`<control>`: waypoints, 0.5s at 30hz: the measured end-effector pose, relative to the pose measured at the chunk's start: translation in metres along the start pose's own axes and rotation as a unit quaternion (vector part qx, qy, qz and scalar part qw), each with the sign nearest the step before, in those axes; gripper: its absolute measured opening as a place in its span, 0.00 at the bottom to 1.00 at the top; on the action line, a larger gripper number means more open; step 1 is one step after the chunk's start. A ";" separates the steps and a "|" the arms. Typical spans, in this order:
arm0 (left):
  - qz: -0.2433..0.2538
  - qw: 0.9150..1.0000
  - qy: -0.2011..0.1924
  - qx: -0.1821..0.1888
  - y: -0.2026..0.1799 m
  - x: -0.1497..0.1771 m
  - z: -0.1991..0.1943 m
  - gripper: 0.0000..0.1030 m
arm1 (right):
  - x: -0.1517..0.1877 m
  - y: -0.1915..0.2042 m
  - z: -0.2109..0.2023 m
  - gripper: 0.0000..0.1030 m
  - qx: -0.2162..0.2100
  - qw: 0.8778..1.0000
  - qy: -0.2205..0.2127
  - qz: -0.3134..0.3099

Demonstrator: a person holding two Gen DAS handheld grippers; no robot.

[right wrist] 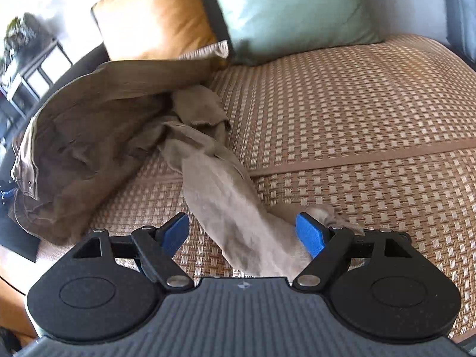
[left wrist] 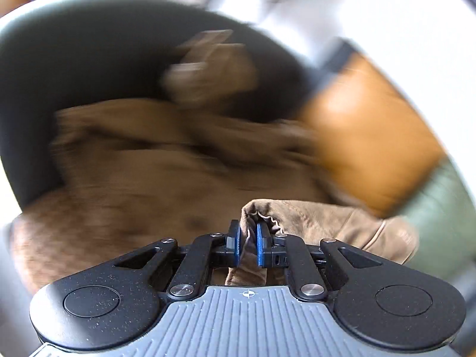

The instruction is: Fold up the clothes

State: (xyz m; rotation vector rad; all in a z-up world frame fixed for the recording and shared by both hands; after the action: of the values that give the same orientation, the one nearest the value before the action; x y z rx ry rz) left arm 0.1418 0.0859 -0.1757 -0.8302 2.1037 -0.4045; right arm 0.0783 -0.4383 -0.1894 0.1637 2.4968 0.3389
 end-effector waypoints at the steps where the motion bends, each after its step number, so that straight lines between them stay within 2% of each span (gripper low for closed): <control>1: -0.010 1.000 0.008 -0.015 0.014 0.001 0.007 0.07 | 0.001 0.001 0.003 0.80 0.003 1.000 0.002 -0.007; 3: -0.022 0.999 0.032 -0.035 0.035 0.006 0.020 0.07 | 0.001 0.005 0.010 0.83 0.011 1.000 0.006 -0.027; 5: -0.010 0.998 0.048 -0.040 0.040 0.014 0.028 0.07 | 0.002 0.009 0.018 0.83 0.020 0.998 0.011 -0.050; 10: 0.043 0.997 0.043 -0.048 0.030 0.020 0.030 0.08 | 0.005 0.018 0.050 0.83 0.044 0.992 0.032 -0.114; 11: 0.045 0.997 0.046 -0.046 0.030 0.018 0.031 0.08 | 0.005 0.019 0.056 0.70 0.049 0.990 0.039 -0.125; 12: 0.047 0.997 0.048 -0.043 0.029 0.016 0.030 0.08 | 0.006 0.021 0.061 0.35 0.054 0.988 0.051 -0.134; 13: 0.050 0.997 0.049 -0.041 0.028 0.016 0.028 0.08 | 0.006 0.022 0.065 0.18 0.057 0.987 0.062 -0.138; 14: 0.056 0.996 0.051 -0.038 0.027 0.017 0.023 0.08 | 0.004 0.021 0.064 0.07 0.055 0.987 0.067 -0.133; 15: 0.064 0.996 0.052 -0.035 0.024 0.018 0.021 0.08 | -0.003 0.019 0.061 0.05 0.052 0.988 0.063 -0.129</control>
State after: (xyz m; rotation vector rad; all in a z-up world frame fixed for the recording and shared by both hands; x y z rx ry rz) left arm 0.1409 0.0915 -0.2118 -0.7235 2.2643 -0.3121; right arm 0.1173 -0.4085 -0.2299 -0.1429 2.6222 0.1148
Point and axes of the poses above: each gripper's, at about its wrist camera, not at the fingertips, and z roughly the way its jaws point, y to its left, x to its underside, the point moved 8 cm from there along z, roughly the way its jaws point, and after that the axes turned 4 degrees about x, right-handed, at the moved point
